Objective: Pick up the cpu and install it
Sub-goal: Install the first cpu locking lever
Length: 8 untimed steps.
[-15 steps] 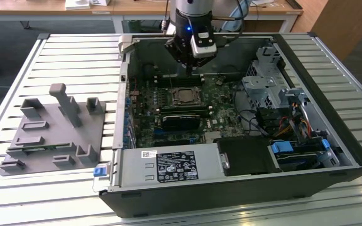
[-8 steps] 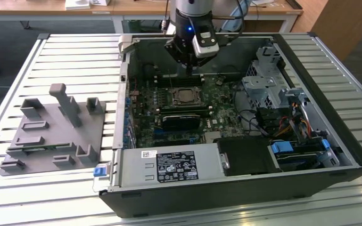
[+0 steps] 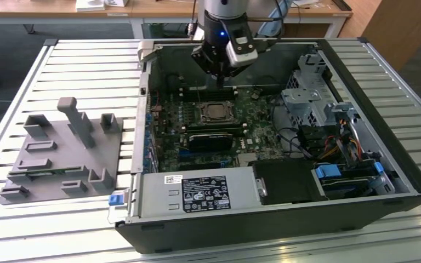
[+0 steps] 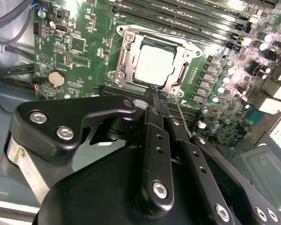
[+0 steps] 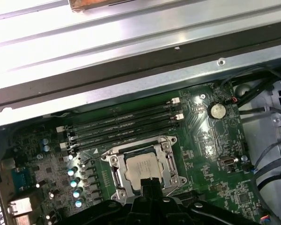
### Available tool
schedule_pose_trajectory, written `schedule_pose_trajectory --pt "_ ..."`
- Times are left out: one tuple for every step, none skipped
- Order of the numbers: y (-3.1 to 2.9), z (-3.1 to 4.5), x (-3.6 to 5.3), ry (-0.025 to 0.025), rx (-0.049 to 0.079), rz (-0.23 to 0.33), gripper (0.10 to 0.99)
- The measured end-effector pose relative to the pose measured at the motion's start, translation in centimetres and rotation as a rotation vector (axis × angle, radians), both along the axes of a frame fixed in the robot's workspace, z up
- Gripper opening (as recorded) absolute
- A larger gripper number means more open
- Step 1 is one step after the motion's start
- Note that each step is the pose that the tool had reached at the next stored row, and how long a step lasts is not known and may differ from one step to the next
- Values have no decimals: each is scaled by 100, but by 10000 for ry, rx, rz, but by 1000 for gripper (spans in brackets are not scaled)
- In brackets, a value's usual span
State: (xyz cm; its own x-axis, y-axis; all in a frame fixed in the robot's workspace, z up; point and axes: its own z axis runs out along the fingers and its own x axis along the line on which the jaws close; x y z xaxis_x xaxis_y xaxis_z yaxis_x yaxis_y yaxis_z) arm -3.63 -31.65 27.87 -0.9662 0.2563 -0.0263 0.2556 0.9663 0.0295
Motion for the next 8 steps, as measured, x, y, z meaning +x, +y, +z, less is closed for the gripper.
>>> schedule_pose_trajectory --pt "0 0 0 0 0 88 106" --pt "0 0 0 0 0 178 106" --pt "0 0 0 0 1 265 106" --pt "0 0 0 0 0 352 106" --pt "0 0 0 0 0 440 106" --pt "0 0 0 0 0 530 106" --pt "0 0 0 0 0 620 106" --pt "0 0 0 0 0 705 106"
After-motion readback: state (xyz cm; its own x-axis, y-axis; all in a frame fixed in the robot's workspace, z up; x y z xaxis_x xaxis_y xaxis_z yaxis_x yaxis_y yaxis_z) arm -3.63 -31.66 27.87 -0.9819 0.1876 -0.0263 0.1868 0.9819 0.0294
